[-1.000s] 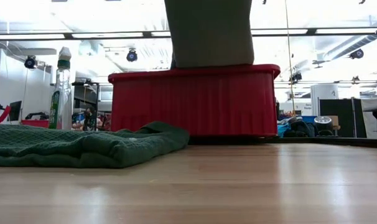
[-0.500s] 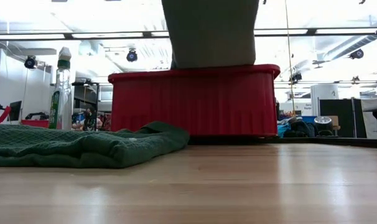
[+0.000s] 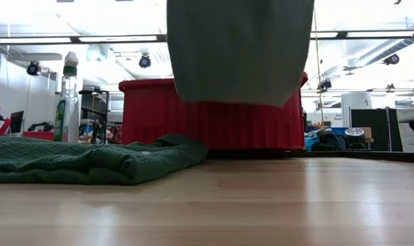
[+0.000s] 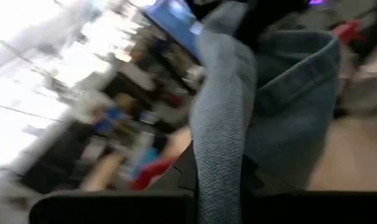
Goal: Fold Laundry from Bin
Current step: Fold the blue jeans
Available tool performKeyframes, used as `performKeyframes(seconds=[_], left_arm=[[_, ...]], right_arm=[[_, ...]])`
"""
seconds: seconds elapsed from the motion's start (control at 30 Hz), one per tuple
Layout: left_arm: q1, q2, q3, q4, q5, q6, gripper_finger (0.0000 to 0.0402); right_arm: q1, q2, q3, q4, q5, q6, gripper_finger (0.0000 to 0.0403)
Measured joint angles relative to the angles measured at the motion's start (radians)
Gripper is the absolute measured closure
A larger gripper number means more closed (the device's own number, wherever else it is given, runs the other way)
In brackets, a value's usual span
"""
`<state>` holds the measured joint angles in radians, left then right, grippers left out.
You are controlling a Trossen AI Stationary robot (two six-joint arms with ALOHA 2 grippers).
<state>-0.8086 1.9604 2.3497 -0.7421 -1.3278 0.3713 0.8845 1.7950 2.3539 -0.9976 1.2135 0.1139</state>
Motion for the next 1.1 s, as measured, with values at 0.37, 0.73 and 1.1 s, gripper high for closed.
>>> performKeyframes(seconds=[0.37, 0.73, 1.1], left_arm=[[0.332, -0.058, -0.002, -0.587, 0.145, -0.394, 0.0388], [0.806, -0.097, -0.002, -0.482, 0.583, -0.113, 0.0388], [1.149, -0.097, -0.003, -0.299, 0.831, 0.121, 0.0388]], right_arm=[[-0.284, -0.002, 0.0, -0.523, 0.017, 0.392, 0.0374], [-0.636, -0.002, -0.001, -0.572, 0.014, 0.209, 0.0374], [-0.982, -0.007, -0.001, -0.503, -0.05, -0.042, 0.0374]])
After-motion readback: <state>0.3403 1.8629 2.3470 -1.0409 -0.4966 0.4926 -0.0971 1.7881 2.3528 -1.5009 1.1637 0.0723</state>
